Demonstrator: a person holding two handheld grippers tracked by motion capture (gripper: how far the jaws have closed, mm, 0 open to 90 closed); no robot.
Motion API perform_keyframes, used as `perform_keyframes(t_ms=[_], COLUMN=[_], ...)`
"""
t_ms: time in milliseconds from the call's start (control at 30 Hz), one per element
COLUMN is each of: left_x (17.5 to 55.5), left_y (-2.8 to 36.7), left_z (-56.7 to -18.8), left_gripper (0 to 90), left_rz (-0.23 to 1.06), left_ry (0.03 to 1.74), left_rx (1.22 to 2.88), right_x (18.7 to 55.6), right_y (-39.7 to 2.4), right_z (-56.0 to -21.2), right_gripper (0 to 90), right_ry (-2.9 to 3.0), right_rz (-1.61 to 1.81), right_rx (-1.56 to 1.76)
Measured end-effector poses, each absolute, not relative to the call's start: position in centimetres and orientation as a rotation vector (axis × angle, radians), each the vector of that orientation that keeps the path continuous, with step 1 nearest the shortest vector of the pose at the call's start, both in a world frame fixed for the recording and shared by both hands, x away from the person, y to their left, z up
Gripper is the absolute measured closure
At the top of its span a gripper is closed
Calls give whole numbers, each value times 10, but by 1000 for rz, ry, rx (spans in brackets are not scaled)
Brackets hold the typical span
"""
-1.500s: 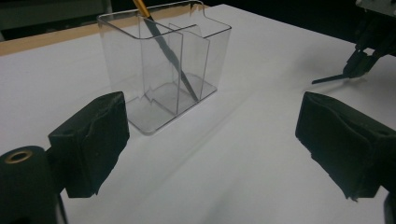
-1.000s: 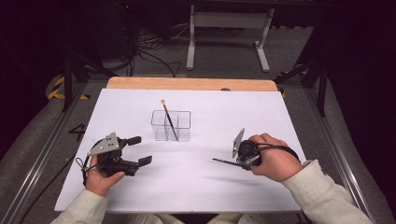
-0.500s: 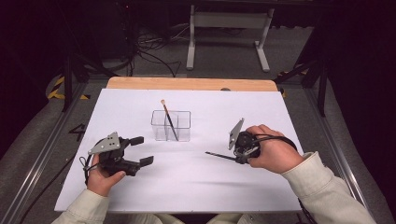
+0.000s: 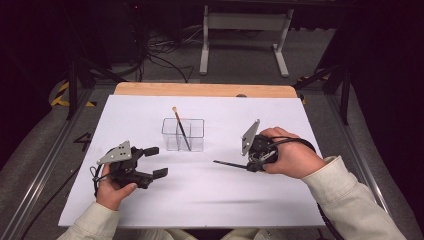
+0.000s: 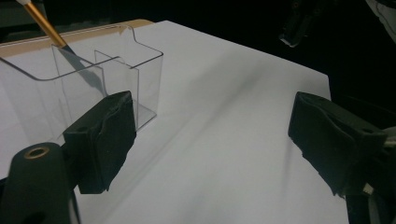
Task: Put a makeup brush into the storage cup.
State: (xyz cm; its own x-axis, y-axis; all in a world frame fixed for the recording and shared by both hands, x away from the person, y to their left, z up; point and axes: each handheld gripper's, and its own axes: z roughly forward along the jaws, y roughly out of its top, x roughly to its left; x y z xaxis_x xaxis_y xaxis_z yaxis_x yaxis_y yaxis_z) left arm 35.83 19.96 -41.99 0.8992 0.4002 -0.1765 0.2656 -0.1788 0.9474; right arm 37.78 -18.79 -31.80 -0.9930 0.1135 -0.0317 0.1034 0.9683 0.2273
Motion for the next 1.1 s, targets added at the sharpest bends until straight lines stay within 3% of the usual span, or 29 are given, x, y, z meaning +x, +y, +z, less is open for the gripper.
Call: perform_keyframes(t_ms=[1100], left_x=[357], left_y=[188], left_z=[-416], left_gripper=[174], left_rz=[79], left_ry=[451], left_rx=[1770], right_x=[389], right_y=[-149], right_z=[-305], right_gripper=[839], right_ry=[3110], right_rz=[276], right_rx=[-44])
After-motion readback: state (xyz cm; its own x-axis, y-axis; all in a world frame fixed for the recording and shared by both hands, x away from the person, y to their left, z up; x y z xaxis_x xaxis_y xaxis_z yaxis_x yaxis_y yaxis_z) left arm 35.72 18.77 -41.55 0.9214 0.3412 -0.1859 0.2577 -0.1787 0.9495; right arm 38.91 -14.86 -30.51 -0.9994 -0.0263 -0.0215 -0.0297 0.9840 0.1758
